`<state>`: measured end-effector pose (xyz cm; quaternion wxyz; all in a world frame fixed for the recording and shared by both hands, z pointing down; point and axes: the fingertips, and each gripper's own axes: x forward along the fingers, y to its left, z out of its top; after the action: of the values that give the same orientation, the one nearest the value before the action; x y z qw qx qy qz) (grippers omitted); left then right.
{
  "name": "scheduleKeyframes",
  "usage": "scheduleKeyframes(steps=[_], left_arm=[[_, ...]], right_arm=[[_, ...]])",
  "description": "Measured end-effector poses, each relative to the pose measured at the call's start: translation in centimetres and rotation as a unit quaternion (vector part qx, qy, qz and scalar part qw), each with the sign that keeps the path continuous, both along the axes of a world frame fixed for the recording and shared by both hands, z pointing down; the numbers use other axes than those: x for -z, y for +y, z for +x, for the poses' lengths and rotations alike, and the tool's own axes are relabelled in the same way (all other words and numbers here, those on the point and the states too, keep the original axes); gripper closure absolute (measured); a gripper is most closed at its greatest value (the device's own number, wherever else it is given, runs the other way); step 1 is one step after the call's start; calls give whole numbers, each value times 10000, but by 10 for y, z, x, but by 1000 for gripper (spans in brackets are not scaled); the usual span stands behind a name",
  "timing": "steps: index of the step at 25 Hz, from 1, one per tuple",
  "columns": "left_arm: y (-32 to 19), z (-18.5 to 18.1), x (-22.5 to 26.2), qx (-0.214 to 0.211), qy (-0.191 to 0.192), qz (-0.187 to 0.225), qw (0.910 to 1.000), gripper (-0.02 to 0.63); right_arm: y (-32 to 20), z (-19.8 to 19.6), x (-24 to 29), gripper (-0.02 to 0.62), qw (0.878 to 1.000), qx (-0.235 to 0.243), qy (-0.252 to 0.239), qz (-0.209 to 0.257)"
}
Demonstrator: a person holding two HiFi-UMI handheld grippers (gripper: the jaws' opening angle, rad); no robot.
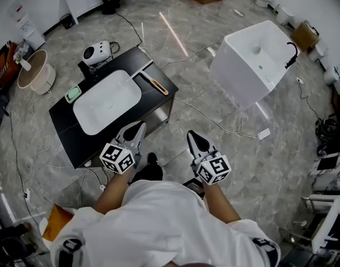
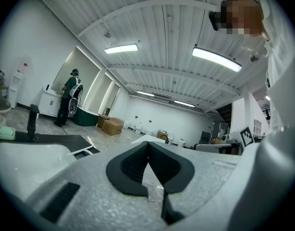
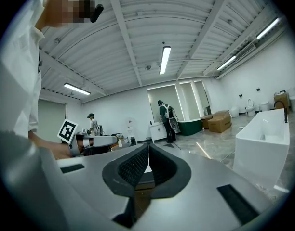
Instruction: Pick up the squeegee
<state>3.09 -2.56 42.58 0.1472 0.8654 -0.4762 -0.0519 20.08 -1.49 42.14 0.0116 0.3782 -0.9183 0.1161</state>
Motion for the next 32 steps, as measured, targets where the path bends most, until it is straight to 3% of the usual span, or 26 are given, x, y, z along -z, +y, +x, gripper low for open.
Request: scheduleKeyframes(steps=[15,23,32], left_arm=[[-157,-52,7,-53,219,163,9996,591],[-212,-72,-13,335,222,-8,9992,591],[-281,-82,-19,1205,75,-213,9925,591]], right_arm=[[-159,-61,22,580,9996,19,190,188],[-228,-64,-2,580,9996,198,181,-54],[-339,-86,-8,580,9934,1145,-11,-96]])
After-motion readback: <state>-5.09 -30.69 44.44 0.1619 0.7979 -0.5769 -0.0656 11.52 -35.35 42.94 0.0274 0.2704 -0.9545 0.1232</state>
